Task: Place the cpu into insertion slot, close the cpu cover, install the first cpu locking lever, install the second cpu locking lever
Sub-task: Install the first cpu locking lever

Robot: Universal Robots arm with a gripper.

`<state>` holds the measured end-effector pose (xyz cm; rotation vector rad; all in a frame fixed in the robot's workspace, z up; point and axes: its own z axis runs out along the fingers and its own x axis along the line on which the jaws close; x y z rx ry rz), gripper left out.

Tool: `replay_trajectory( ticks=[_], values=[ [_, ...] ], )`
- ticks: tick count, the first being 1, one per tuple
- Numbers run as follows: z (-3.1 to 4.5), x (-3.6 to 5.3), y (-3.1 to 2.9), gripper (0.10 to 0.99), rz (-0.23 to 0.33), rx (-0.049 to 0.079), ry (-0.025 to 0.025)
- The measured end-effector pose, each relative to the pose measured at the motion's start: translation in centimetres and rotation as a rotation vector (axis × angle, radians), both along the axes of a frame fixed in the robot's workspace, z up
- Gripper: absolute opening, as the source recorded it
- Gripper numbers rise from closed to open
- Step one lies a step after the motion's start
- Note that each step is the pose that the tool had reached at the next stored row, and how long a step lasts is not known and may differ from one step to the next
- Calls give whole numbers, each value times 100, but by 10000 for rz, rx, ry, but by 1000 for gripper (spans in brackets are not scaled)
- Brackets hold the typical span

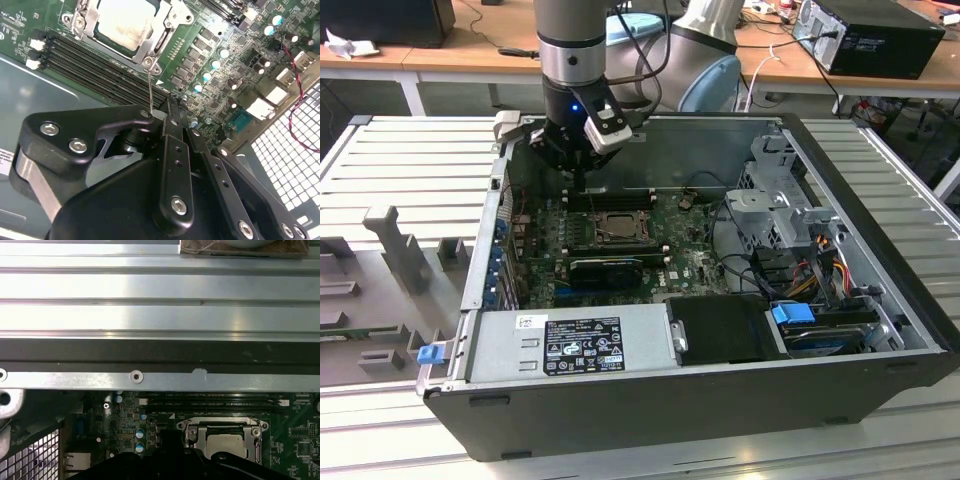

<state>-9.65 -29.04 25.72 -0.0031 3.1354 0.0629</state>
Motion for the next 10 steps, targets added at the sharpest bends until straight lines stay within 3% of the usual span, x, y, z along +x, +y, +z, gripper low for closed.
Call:
replay_trajectory(
  ticks=[10],
  values=[
    [-3, 32, 0, 106, 0, 0, 0]
  ],
)
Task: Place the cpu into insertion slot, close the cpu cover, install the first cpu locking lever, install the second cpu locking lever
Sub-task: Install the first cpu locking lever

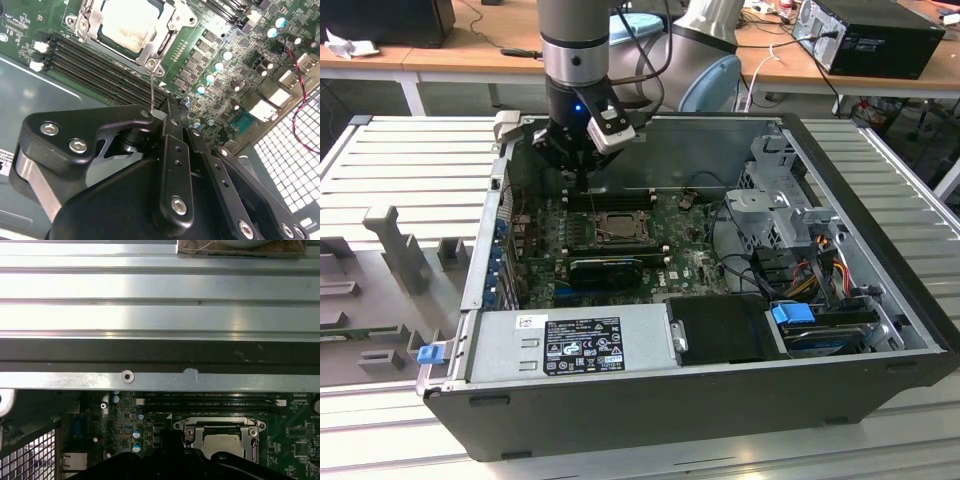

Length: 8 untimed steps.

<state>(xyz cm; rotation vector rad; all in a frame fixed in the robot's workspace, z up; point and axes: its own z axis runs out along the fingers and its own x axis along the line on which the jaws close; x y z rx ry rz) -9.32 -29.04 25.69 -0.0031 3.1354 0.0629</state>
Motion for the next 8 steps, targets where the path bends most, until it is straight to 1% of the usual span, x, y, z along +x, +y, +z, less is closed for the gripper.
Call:
replay_trajectory(
  ticks=[8],
  values=[
    [-2, 22, 0, 106, 1, 0, 0]
  ],
)
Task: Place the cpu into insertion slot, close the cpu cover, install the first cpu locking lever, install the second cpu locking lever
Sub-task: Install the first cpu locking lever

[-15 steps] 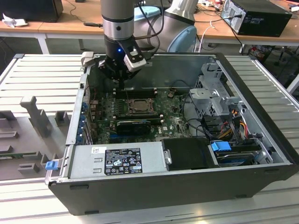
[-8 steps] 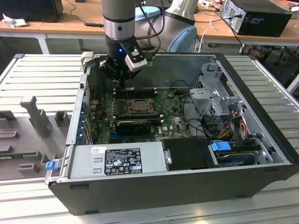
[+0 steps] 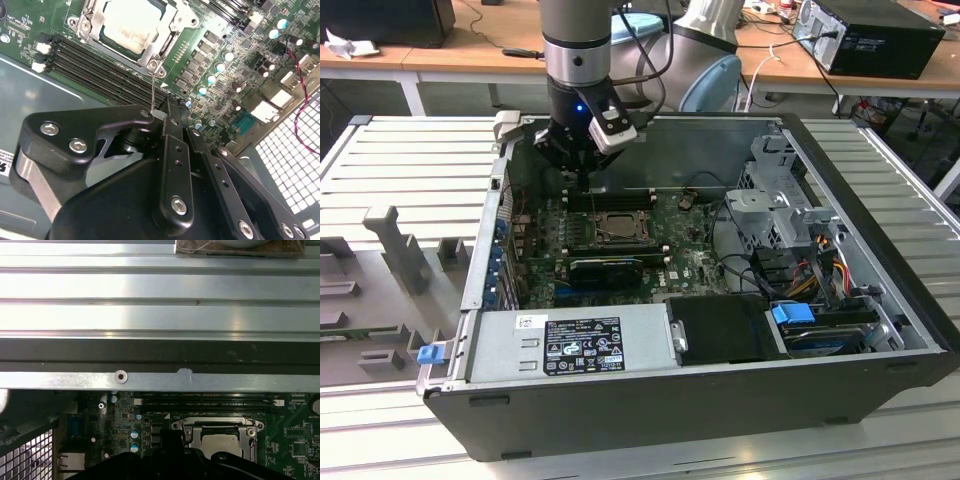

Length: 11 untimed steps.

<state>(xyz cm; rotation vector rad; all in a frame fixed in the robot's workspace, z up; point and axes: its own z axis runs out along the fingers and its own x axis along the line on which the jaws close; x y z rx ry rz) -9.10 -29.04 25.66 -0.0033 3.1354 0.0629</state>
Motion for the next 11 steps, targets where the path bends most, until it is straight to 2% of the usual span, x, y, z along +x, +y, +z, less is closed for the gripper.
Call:
replay_trajectory(
  ticks=[11],
  values=[
    [-3, 60, 0, 106, -2, 0, 0]
  ],
)
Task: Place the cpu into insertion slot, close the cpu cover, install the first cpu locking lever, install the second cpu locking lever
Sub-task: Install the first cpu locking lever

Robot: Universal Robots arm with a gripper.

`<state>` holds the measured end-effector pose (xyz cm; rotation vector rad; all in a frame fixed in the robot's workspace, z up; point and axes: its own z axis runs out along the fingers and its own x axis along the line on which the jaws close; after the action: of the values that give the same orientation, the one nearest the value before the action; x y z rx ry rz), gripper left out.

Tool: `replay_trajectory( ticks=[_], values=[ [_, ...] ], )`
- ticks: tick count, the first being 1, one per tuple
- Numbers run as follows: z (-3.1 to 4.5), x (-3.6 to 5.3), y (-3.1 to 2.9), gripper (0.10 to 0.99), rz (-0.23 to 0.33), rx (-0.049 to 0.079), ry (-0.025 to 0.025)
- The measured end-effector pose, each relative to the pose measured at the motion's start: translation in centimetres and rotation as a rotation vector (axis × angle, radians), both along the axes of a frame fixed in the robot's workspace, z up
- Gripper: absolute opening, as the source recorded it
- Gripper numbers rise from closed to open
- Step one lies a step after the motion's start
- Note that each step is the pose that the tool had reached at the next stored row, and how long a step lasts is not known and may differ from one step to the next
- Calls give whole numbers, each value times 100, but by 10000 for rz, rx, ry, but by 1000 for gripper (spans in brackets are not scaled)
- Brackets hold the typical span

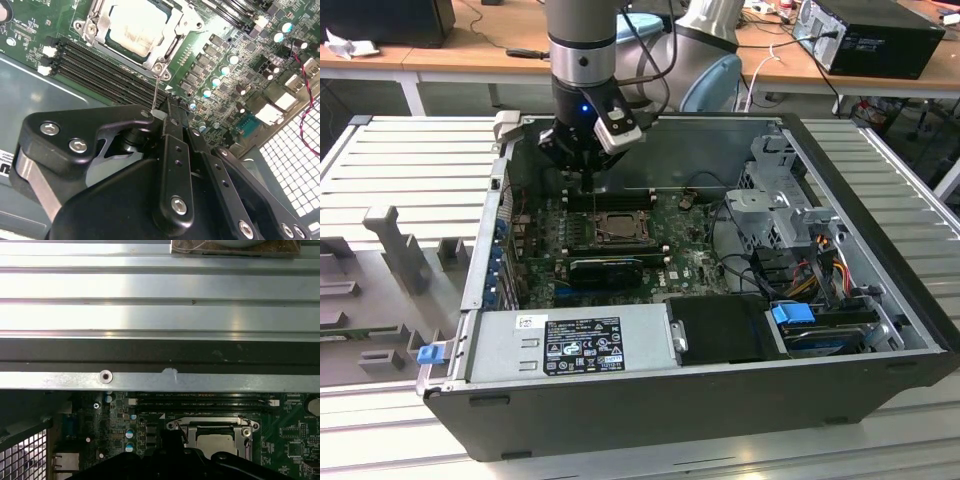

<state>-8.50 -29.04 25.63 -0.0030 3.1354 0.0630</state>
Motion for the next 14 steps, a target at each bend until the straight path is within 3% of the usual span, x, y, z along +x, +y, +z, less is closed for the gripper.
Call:
replay_trajectory(
  ticks=[14],
  values=[
    [-4, 91, 0, 106, 1, 0, 0]
  ],
)
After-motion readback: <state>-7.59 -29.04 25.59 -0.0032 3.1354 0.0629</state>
